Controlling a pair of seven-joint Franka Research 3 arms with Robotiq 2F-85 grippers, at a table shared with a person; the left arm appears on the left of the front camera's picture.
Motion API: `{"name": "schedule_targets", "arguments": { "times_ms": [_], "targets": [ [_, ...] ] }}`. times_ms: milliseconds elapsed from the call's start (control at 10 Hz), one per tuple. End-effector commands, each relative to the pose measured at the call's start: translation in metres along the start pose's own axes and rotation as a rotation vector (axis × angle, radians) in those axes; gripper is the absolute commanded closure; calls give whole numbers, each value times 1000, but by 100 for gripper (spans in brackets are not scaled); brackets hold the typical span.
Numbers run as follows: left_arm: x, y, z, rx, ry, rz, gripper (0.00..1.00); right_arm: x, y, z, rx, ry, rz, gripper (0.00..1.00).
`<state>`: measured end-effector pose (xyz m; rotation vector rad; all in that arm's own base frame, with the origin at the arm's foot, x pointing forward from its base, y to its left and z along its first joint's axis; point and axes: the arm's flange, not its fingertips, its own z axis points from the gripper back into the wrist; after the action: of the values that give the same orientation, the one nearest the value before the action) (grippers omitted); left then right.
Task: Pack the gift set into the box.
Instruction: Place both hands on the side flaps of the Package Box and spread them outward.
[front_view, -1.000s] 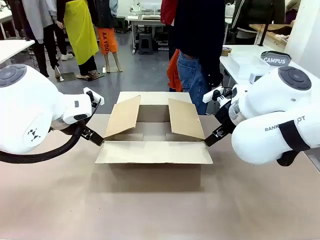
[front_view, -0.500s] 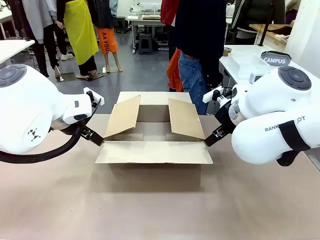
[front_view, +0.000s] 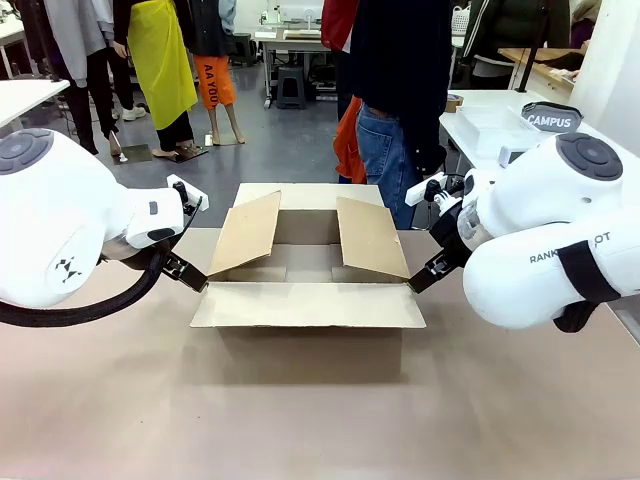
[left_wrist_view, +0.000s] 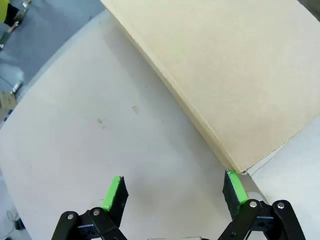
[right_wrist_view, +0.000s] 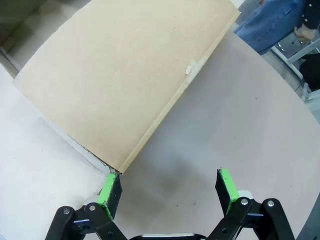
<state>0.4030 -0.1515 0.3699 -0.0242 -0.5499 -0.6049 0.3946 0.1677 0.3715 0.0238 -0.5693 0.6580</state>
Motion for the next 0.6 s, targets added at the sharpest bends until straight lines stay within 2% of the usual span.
{"name": "schedule_targets", "arguments": {
  "times_ms": [0,300,400,500],
  "targets": [
    [0,0,0,0,-1,0,0,0,0,0,0,0,0,0],
    [0,0,0,0,-1,0,0,0,0,0,0,0,0,0],
    [0,0,0,0,0,0,0,0,0,15,-4,16,18,0],
    [-5,4,30,-29,-16,-8,0,0,-5,41,-31,20,15,0]
  ]
}}
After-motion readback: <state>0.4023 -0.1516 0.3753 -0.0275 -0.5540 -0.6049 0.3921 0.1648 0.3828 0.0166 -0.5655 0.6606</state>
